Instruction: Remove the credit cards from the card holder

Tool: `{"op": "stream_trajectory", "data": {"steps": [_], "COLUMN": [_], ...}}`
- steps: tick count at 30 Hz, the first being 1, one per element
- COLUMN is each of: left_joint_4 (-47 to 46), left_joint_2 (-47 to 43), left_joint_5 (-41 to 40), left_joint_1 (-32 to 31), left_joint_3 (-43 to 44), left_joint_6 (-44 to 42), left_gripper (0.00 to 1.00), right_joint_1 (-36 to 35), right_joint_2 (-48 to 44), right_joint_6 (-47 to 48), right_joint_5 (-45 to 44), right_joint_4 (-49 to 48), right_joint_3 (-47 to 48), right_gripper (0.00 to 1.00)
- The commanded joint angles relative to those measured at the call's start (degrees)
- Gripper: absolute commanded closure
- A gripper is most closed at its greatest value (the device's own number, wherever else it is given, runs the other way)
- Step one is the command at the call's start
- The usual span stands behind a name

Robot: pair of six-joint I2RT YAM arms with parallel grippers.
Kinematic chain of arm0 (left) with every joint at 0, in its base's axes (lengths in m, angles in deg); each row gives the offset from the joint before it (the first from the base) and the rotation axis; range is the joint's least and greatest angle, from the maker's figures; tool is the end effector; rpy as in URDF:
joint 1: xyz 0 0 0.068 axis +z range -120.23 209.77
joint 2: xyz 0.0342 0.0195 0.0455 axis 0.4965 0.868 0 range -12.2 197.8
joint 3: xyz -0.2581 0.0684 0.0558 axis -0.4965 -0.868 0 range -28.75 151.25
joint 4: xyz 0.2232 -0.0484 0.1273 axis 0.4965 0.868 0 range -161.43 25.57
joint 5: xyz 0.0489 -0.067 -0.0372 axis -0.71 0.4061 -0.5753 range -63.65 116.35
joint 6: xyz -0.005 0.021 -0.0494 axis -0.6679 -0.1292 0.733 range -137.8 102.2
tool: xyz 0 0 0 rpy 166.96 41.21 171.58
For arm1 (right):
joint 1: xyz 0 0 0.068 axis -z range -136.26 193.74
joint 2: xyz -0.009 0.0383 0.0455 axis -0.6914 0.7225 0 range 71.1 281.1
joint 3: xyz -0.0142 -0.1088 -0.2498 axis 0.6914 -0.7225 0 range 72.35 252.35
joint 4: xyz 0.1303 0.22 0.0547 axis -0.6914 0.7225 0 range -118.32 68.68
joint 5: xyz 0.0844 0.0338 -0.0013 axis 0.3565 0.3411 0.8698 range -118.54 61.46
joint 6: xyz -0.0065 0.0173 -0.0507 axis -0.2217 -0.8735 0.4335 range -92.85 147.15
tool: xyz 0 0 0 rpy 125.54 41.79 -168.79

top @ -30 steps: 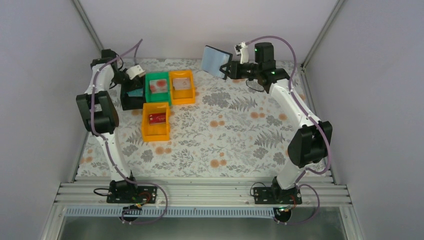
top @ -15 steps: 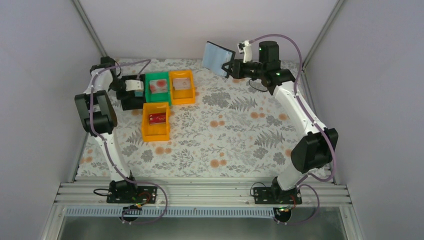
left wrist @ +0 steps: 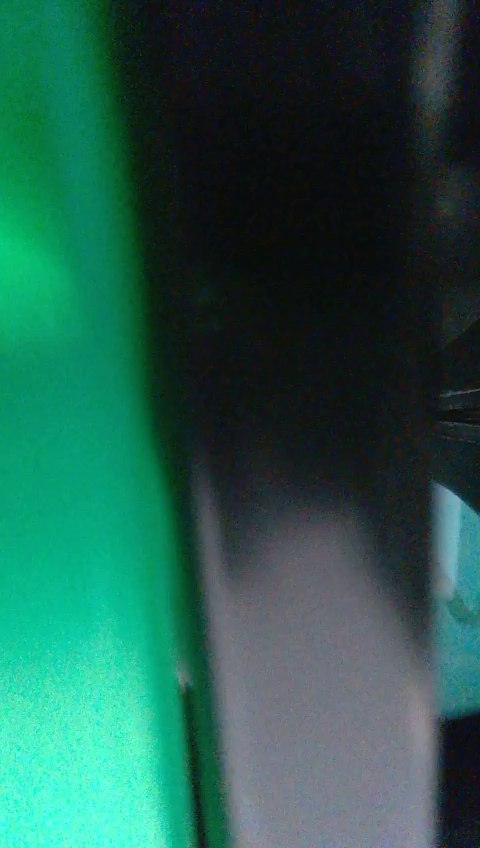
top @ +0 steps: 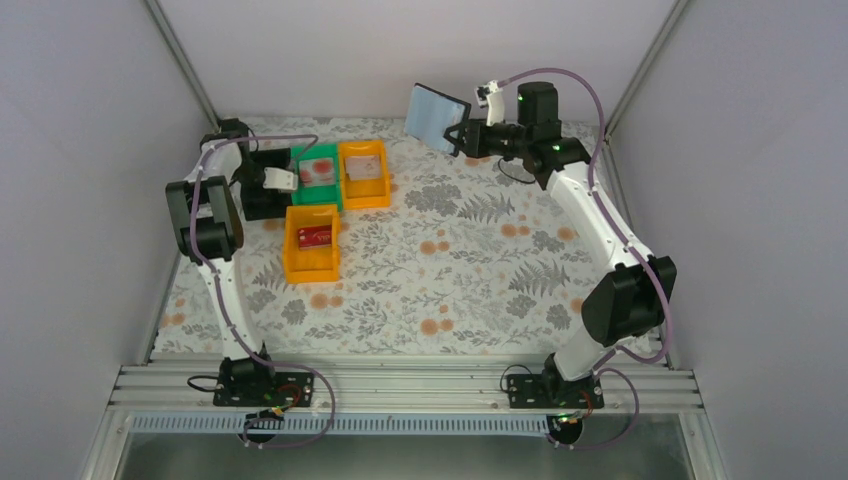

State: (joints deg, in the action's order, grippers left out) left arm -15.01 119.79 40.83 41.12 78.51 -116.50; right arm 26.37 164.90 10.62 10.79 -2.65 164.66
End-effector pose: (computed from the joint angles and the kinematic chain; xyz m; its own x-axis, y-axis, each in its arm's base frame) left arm 0.4537 0.0820 0.1545 -0.0045 0.9752 -0.2211 0.9807 0.0475 0.1896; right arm 0.3505 0.1333 0.3842 -0.6364 0.0316 -0.7707 -0.6134 0.5851 0.5305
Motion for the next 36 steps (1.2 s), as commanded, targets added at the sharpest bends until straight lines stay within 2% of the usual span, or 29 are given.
{"op": "stream_trajectory", "data": {"steps": [1,9,13,16,21,25,28,29,30,33,36], "left_joint_4": [-5.31,-3.83,-0.19,1.64,5.85,10.63,15.29,15.68,15.65,13.77,9.99], "left_joint_2": [2.30,3.46,-0.47,-5.39,-14.50,-21.98,-27.06,-28.36,-29.49,-33.01,-37.80], "left_joint_5": [1.79,5.89,8.22,9.10,10.49,13.27,20.50,24.20,27.75,38.99,45.32], "left_joint_1": [0.19,0.19,0.83,0.85,0.95,0.95,0.87,0.74,0.52,-1.83,-7.36], "left_joint_3": [4.19,8.71,6.72,3.78,1.42,5.12,13.02,16.84,19.34,21.04,14.15], "left_joint_6": [1.96,6.75,4.78,3.93,6.40,12.32,20.32,25.92,31.93,49.66,60.78], "left_gripper": [0.98,0.98,0.97,0.91,0.71,0.53,0.26,0.18,0.04,0.00,0.00], "right_joint_1": [-0.41,-0.39,-0.43,-0.43,-0.39,-0.56,-1.01,-1.27,-1.64,-2.76,-4.66], "right_joint_2": [-0.28,-0.37,-0.42,0.15,1.02,4.57,5.91,5.81,5.70,5.23,4.78], "right_joint_6": [0.77,1.01,2.29,4.34,9.66,14.25,16.08,16.47,16.79,17.99,21.75], "right_joint_5": [-0.02,0.01,1.47,3.21,8.41,15.20,15.90,15.78,16.01,19.19,21.67], "right_joint_4": [0.31,0.56,0.89,2.04,2.76,3.99,4.33,3.90,3.30,2.20,4.18], "right_joint_3": [3.24,3.71,3.92,4.91,7.69,12.23,15.42,15.56,15.54,15.56,16.67], "right_gripper": [0.96,0.96,0.96,0.96,0.96,0.96,0.96,0.96,0.96,0.96,0.96]}}
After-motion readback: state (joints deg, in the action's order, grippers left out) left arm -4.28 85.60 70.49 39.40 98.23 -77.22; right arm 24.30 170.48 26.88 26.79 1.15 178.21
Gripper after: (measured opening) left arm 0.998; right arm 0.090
